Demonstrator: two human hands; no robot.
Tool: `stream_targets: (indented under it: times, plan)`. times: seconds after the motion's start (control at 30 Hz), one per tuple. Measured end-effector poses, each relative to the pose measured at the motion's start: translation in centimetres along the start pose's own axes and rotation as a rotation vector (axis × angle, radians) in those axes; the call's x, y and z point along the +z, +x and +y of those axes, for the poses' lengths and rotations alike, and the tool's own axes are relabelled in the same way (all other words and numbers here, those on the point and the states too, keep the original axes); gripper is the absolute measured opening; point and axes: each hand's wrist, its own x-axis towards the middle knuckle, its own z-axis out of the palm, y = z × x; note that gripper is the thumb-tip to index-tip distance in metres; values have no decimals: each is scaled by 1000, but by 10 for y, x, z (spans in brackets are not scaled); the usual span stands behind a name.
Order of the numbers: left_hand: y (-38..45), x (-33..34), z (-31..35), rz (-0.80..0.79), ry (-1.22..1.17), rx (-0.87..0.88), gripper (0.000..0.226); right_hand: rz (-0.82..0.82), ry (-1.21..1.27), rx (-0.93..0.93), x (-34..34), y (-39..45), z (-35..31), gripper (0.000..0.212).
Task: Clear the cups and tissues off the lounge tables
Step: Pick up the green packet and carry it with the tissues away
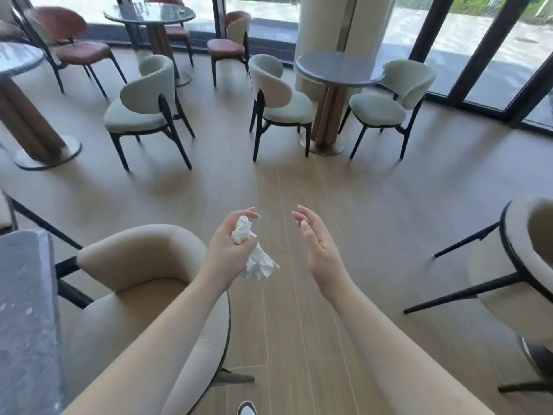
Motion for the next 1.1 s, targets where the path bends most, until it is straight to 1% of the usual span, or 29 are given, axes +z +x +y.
stream_targets:
  times: [0.13, 0.33, 0.53, 0.63, 0.7, 0.8, 1.0, 1.1]
  plan:
    - [40, 1, 8, -19, 0, 19, 41, 2, -6, -11, 1, 28, -4, 36]
    - [92, 10, 13, 10, -26, 42, 44, -76, 7, 3, -8, 77, -8, 42]
    - [153, 52, 13, 34, 22, 39, 50, -130, 54, 8, -32, 147, 0, 42]
    - [184, 71, 18, 78, 44, 26, 52, -163, 49, -6, -54, 187, -3, 40]
    - [204, 80, 21, 93, 63, 28, 55, -173, 66, -7, -69, 213, -9, 44]
    - [228, 85, 28, 115, 87, 33, 67, -187, 88, -44, -82, 250, -17, 47]
    - [266, 76, 27, 227, 55, -3, 61, -255, 106, -44, -65, 306, -17, 47]
    - [294, 63, 23, 290, -17, -21, 59, -304, 106, -23, -47, 334, -12, 46]
